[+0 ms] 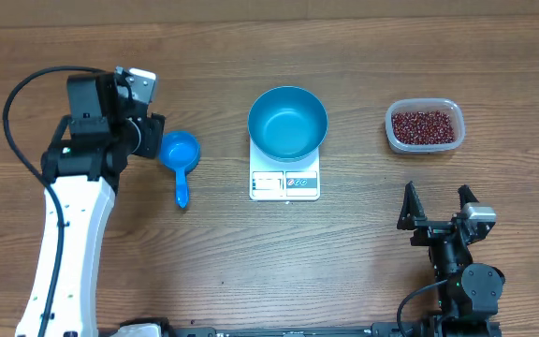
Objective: Scoop item into bowl and weigh 150g on scale
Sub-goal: 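Position the left gripper above the blue scoop's cup rim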
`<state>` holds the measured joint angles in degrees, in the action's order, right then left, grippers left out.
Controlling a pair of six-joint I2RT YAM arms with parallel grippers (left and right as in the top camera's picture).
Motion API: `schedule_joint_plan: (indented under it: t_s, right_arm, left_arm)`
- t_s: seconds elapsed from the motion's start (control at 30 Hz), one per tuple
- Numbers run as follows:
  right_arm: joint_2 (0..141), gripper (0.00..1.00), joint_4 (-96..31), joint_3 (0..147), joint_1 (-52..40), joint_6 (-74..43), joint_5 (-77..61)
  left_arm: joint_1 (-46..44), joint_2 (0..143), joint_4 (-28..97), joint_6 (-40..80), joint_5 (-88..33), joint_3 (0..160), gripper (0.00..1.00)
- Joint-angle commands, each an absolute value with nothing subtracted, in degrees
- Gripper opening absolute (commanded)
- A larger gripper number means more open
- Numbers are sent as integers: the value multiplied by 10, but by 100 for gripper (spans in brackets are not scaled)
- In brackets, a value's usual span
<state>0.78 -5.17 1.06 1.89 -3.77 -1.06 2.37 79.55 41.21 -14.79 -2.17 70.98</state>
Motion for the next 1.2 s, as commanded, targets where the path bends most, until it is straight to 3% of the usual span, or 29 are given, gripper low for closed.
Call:
schedule_joint_plan:
  t_s: [0.0, 0.1, 0.2, 0.43, 0.47, 0.5, 0.63, 0.67, 1.17]
  right_arm:
    - [2, 100, -48, 4, 21, -30, -12]
    - [2, 100, -48, 4, 21, -29, -12]
    - [2, 100, -48, 4, 21, -30, -12]
    - [2, 100, -48, 4, 21, -30, -12]
    - [2, 100, -48, 4, 21, -30, -12]
    - [2, 100, -48, 4, 21, -30, -12]
    - [2, 100, -48, 4, 21, -30, -12]
    - [2, 100, -48, 4, 21, -29, -12]
    - [2, 100, -48, 4, 21, -30, -12]
  left_arm:
    - [26, 817, 400, -146, -30, 726, 40]
    - [26, 827, 386, -145, -30, 726, 21]
    - [26, 831, 373, -145, -30, 726, 13]
    - [26, 832, 366, -145, -30, 726, 12]
    - [26, 832, 367, -145, -30, 726, 15]
    - [26, 832, 368, -145, -30, 726, 25]
    - [26, 832, 377, -145, -30, 726, 91]
    - [26, 832, 379, -145, -30, 725, 100]
    - [27, 855, 400, -72, -23, 725, 100]
